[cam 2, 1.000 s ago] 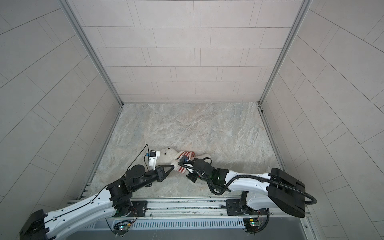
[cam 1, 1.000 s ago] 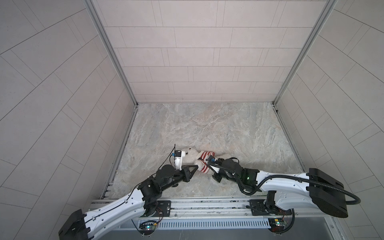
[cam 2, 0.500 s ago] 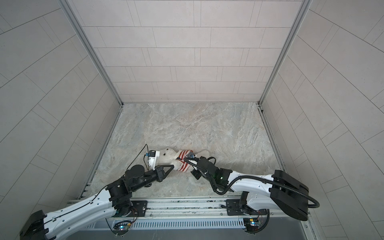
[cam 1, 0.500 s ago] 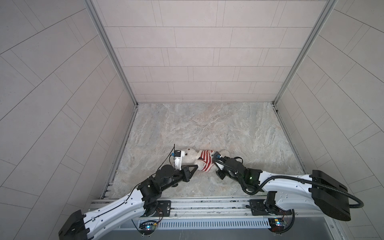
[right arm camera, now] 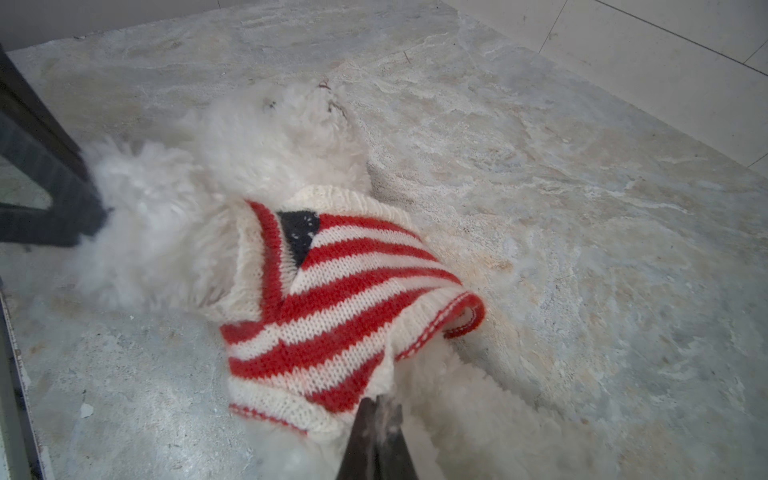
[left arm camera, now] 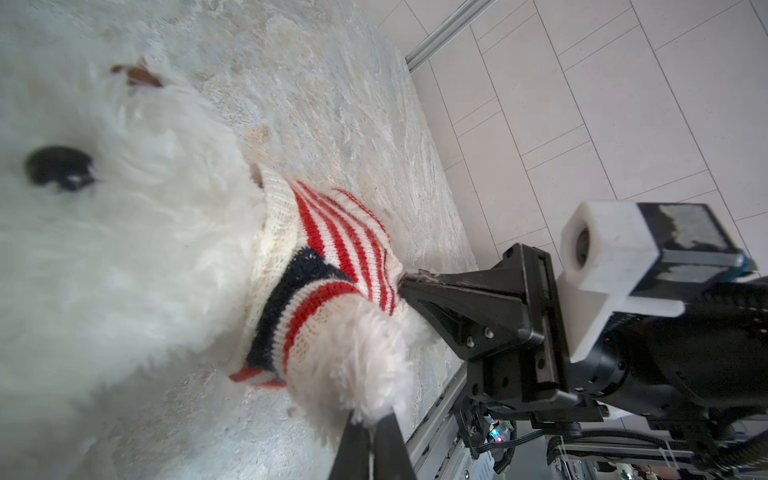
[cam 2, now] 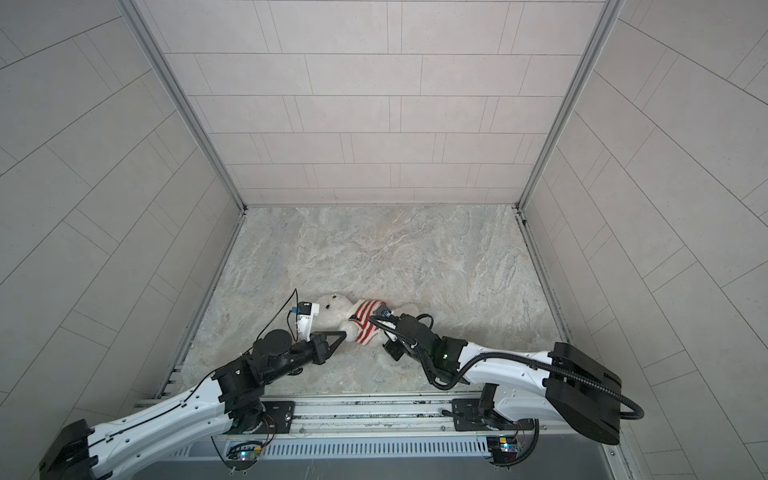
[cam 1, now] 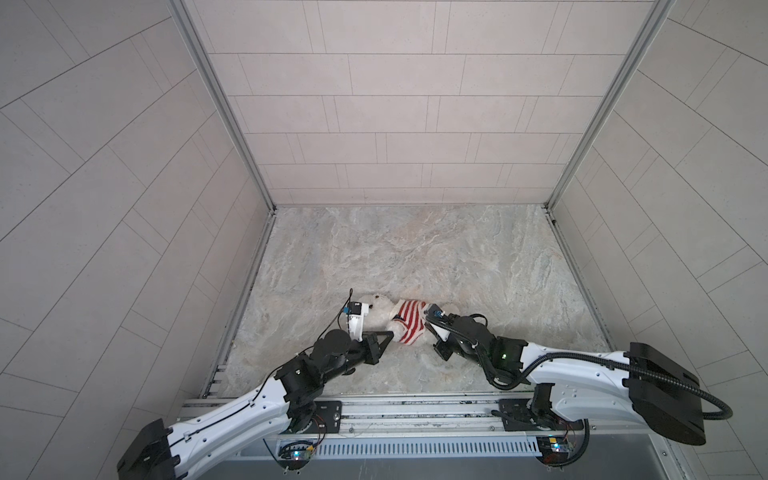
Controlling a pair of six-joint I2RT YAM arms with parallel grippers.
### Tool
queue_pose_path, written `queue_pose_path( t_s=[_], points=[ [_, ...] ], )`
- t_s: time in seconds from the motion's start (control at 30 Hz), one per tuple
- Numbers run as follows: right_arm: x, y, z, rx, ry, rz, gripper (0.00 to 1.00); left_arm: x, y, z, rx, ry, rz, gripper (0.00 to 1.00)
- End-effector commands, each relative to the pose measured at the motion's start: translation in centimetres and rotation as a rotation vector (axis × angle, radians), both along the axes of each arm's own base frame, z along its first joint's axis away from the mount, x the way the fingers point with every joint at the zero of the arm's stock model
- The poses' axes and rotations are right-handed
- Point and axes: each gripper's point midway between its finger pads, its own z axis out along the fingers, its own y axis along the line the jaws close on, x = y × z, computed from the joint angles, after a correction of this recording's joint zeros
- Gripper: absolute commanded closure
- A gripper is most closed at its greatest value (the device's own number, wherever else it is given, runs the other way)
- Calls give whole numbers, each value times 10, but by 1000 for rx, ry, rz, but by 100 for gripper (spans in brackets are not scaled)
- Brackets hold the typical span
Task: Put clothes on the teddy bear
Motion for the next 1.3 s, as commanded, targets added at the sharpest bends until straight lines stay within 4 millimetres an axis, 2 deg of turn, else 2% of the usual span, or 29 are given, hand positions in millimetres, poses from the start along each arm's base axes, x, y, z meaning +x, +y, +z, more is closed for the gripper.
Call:
queue_pose_path(
  t_s=[0.0,0.17,0.33,0.43,0.5,0.73,1.07,1.1,1.27],
  points=[
    [-1,8,18,29,-12,35,90,0,8,-17,67,9,21,100],
    [4,12,38,35,-14,22,78,1,18,-26,127,25,52,100],
    [16,11,41,-13,-15,-28,69,3,24,-27,177,20,69,100],
    [21,9,32,-31,11,-48,67,5,25,-25,206,12,68,100],
    [27,14,37,-21,16,-57,67,5,26,-24,222,5,65,100],
    [30,19,16,-40,56,-63,67,11,27,-23,274,-5,68,100],
    [25,26,3,-19,99,-39,68,22,38,-33,345,11,82,100],
    [20,21,-9,-40,120,-35,68,23,40,-33,345,14,85,100],
    [15,22,-16,-23,151,-26,68,29,46,-30,346,10,102,100]
  ],
)
